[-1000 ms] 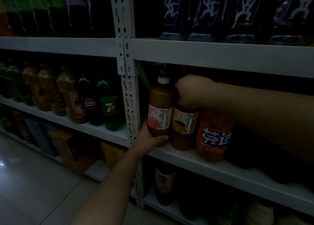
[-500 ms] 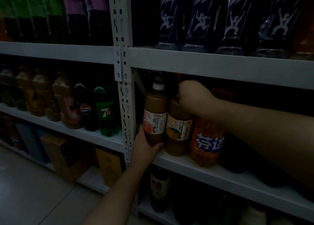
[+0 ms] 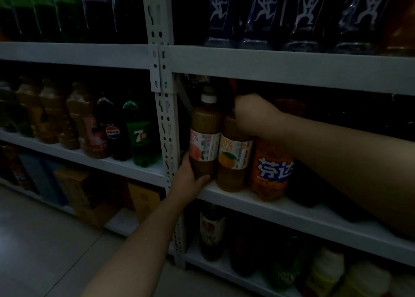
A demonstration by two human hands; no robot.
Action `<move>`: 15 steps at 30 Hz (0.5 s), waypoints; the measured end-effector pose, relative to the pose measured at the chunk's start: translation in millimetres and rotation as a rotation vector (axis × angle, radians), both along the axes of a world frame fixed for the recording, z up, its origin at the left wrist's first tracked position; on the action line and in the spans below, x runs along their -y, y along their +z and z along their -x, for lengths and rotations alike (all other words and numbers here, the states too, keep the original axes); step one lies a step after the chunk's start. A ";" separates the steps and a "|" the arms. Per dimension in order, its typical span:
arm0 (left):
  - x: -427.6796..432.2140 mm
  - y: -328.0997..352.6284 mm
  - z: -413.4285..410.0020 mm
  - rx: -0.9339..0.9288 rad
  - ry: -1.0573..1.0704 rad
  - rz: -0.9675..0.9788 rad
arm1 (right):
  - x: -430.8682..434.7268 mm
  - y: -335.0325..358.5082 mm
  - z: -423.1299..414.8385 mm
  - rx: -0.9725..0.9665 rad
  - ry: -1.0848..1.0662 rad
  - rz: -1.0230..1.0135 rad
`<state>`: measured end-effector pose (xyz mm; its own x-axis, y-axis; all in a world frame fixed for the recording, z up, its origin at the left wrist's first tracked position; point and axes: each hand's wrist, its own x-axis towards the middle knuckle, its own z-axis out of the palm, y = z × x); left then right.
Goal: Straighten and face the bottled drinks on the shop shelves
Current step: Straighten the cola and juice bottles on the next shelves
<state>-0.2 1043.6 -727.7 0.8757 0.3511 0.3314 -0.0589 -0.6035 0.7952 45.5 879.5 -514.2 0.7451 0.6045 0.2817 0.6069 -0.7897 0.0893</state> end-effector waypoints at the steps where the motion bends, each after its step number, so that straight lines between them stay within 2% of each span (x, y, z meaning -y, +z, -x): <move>1: 1.9 0.0 2.0 0.000 0.016 -0.016 | 2.8 -1.8 4.4 0.012 0.011 -0.043; 5: 7.4 3.8 13.8 -0.023 0.031 -0.042 | 26.9 -22.8 37.7 0.132 0.042 -0.138; 7: 5.2 16.4 21.7 0.001 0.045 -0.123 | 43.6 -29.3 60.5 0.244 0.128 -0.177; 9: 3.1 42.1 29.8 0.075 0.158 -0.267 | 60.7 -25.4 72.5 0.406 0.214 -0.242; 12: 3.6 105.3 38.9 0.402 0.320 -0.423 | 84.7 1.3 70.2 0.635 0.224 -0.331; 15: 10.2 177.1 39.7 0.775 0.323 -0.607 | 97.4 28.4 61.5 0.722 0.096 -0.351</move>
<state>-40.0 1033.4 -550.6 0.2408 0.1174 0.9634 -0.1892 -0.9679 0.1652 -16.0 782.1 -485.8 0.2558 0.4438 0.8588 0.5608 -0.7918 0.2422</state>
